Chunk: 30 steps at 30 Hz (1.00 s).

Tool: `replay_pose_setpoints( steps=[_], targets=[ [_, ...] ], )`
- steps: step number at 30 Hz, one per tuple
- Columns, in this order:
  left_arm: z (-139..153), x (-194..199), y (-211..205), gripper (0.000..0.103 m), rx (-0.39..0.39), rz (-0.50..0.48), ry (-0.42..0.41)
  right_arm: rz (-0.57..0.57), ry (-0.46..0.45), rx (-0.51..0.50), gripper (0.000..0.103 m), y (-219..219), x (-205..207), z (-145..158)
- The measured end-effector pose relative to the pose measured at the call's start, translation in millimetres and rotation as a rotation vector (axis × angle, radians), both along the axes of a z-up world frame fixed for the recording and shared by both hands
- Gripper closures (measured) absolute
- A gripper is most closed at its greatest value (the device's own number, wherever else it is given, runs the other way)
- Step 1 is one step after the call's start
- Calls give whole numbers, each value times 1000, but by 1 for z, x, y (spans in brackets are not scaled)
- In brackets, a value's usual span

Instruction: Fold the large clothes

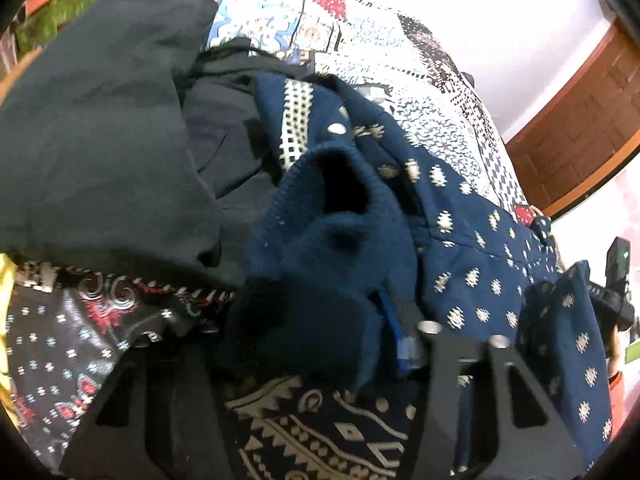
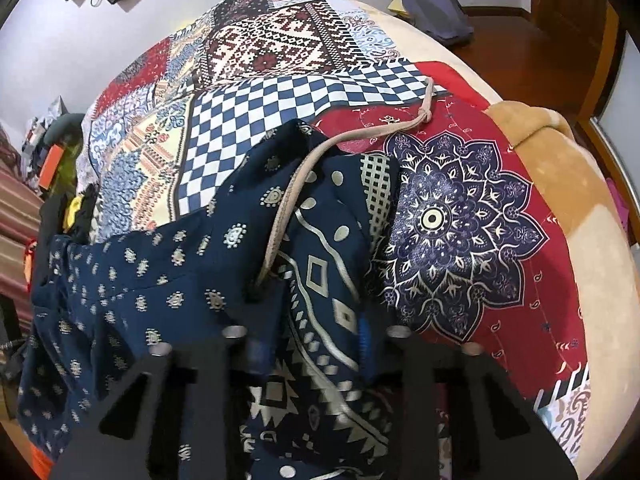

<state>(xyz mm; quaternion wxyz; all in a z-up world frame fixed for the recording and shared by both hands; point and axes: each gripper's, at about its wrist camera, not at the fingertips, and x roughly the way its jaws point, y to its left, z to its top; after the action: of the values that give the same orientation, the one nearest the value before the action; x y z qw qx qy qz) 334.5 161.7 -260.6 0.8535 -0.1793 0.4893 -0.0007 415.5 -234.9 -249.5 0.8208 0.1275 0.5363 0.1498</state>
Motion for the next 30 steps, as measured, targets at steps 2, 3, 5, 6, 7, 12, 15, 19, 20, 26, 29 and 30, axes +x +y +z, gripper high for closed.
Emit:
replay_pose_setpoints(
  steps=[2, 3, 5, 6, 7, 12, 15, 19, 20, 26, 29, 30],
  targets=[
    [10, -6, -7, 79, 25, -25, -14, 8, -15, 15, 90, 1, 0, 6],
    [14, -8, -9, 81, 25, -39, -17, 10, -26, 16, 90, 1, -2, 10],
    [27, -12, -22, 83, 88, -82, -40, 1, -51, 14, 91, 2, -5, 20],
    [32, -13, -25, 83, 116, -92, -52, 0, -64, 14, 91, 3, -7, 26],
    [40, -14, -31, 84, 153, -109, -71, 5, -89, 10, 92, 4, -10, 34],
    [77, -14, -38, 86, 184, -126, -149, 51, -208, -57, 92, 18, -19, 77],
    [96, -5, -39, 86, 176, -139, -190, 82, -262, -90, 92, 28, -15, 97],
    [112, 22, -42, 86, 206, -145, -222, 87, -311, -127, 92, 38, 5, 111],
    [114, 30, -40, 86, 206, -143, -225, 83, -317, -132, 92, 40, 12, 112],
    [101, 91, -26, 86, 221, -101, -181, 49, -308, -154, 92, 49, 63, 104],
    [84, 114, -15, 86, 226, -76, -130, 48, -283, -196, 92, 57, 91, 89],
    [78, 120, -13, 86, 234, -71, -118, 49, -271, -218, 92, 60, 101, 80]
  ],
)
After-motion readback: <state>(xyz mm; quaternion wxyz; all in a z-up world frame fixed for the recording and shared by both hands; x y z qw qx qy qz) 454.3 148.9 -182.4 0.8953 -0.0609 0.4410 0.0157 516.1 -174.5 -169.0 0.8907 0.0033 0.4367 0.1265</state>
